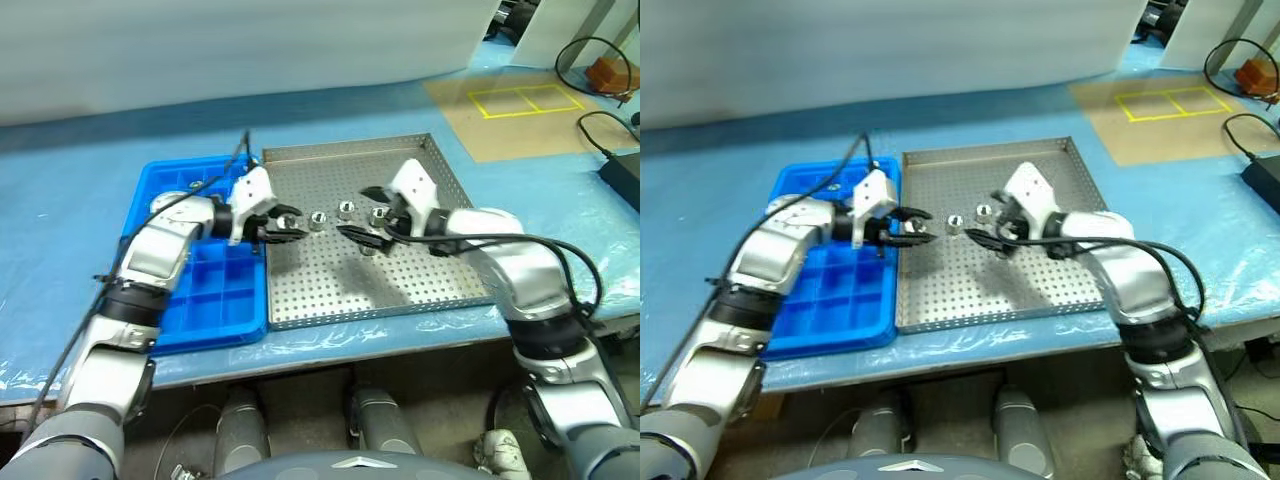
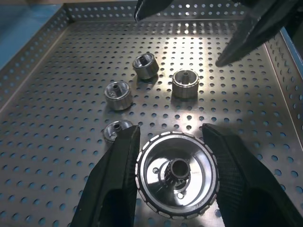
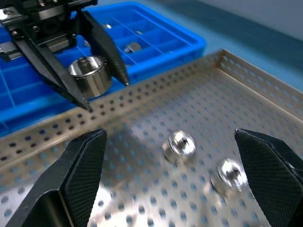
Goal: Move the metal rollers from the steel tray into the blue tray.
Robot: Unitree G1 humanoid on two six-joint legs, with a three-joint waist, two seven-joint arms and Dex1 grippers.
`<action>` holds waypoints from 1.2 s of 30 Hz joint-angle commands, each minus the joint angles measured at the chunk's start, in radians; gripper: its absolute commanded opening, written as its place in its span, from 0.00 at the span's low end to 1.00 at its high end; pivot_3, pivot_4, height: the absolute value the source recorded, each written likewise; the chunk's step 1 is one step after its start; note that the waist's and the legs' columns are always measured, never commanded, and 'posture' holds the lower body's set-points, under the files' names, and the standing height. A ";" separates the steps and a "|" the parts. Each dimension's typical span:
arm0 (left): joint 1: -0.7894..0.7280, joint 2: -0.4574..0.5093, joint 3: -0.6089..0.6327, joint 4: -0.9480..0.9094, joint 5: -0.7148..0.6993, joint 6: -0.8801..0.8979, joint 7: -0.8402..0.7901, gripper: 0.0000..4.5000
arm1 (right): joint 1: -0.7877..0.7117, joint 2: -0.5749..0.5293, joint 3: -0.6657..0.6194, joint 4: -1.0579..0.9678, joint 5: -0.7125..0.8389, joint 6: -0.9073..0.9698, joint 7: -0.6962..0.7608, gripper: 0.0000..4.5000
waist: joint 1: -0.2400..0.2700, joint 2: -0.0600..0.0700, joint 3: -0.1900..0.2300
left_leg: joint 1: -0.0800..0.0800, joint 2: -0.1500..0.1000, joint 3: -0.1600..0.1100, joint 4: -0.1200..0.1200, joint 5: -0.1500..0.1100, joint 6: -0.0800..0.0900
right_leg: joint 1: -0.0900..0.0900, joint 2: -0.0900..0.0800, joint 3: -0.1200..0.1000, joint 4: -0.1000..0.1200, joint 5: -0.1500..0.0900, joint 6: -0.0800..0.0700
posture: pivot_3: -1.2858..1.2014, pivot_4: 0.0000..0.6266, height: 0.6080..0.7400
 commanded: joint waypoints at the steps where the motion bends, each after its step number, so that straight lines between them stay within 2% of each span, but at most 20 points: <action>1: 0.045 0.082 0.092 -0.078 -0.020 0.023 0.055 0.39 | -0.089 0.061 0.059 0.112 -0.025 -0.102 0.058 1.00 | 0.010 0.000 0.000 | 0.000 0.000 0.000 0.000 0.000 0.000 | 0.000 0.000 0.000 0.000 0.000 0.000 | 0.47 0.24 1.00; 4: 0.101 0.136 0.136 -0.106 -0.013 0.038 0.112 0.39 | -0.136 0.109 0.100 0.209 -0.046 -0.171 0.107 1.00 | 0.030 0.000 0.000 | -0.001 0.000 0.000 -0.001 0.000 0.000 | 0.000 0.000 -0.001 -0.001 -0.001 -0.001 | 0.51 0.24 1.00; 6: 0.178 0.175 0.184 -0.198 -0.042 0.086 0.131 0.39 | -0.167 0.145 0.114 0.260 -0.043 -0.206 0.147 1.00 | 0.044 -0.001 0.000 | -0.003 0.000 0.000 -0.002 0.000 0.000 | -0.001 0.000 -0.002 -0.002 -0.001 -0.001 | 0.54 0.24 1.00; 11: 0.331 0.242 0.296 -0.370 -0.090 0.190 0.193 0.39 | -0.215 0.207 0.141 0.368 -0.059 -0.277 0.220 1.00 | 0.086 -0.002 0.000 | -0.018 0.002 -0.003 0.000 0.003 -0.005 | -0.016 0.000 -0.006 0.003 0.000 -0.001 | 0.58 0.24 1.00; 13: 0.473 0.267 0.398 -0.520 -0.133 0.273 0.200 0.39 | -0.245 0.249 0.168 0.441 -0.076 -0.322 0.257 1.00 | 0.099 -0.003 0.000 | -0.019 0.003 -0.004 0.000 0.004 -0.006 | -0.016 0.000 -0.008 0.005 -0.001 -0.003 | 0.60 0.24 1.00; 16: 0.604 0.281 0.512 -0.668 -0.194 0.363 0.224 0.39 | -0.277 0.289 0.171 0.508 -0.082 -0.360 0.296 1.00 | 0.116 -0.003 0.000 | -0.018 0.003 -0.005 0.000 0.003 -0.006 | -0.016 0.000 -0.009 0.006 -0.003 -0.005 | 0.62 0.24 1.00; 20: 0.729 0.270 0.598 -0.762 -0.224 0.426 0.269 0.39 | -0.302 0.330 0.169 0.561 -0.084 -0.389 0.340 1.00 | 0.145 -0.003 0.000 | -0.019 0.007 -0.006 0.000 0.005 -0.008 | -0.016 0.001 -0.014 0.010 -0.004 -0.007 | 0.64 0.24 1.00; 27: 0.758 0.240 0.553 -0.691 -0.170 0.389 0.394 0.39 | -0.302 0.361 0.174 0.584 -0.116 -0.419 0.364 1.00 | 0.175 -0.003 0.000 | -0.018 0.008 -0.008 0.000 0.006 -0.011 | -0.016 0.001 -0.015 0.013 -0.004 -0.007 | 0.65 0.24 1.00; 36: 0.795 0.223 0.475 -0.652 -0.156 0.363 0.450 0.39 | -0.277 0.335 0.168 0.561 -0.141 -0.407 0.357 1.00 | 0.174 -0.004 0.000 | -0.019 0.008 -0.009 0.000 0.007 -0.012 | -0.016 0.002 -0.015 0.012 -0.004 -0.008 | 0.63 0.24 1.00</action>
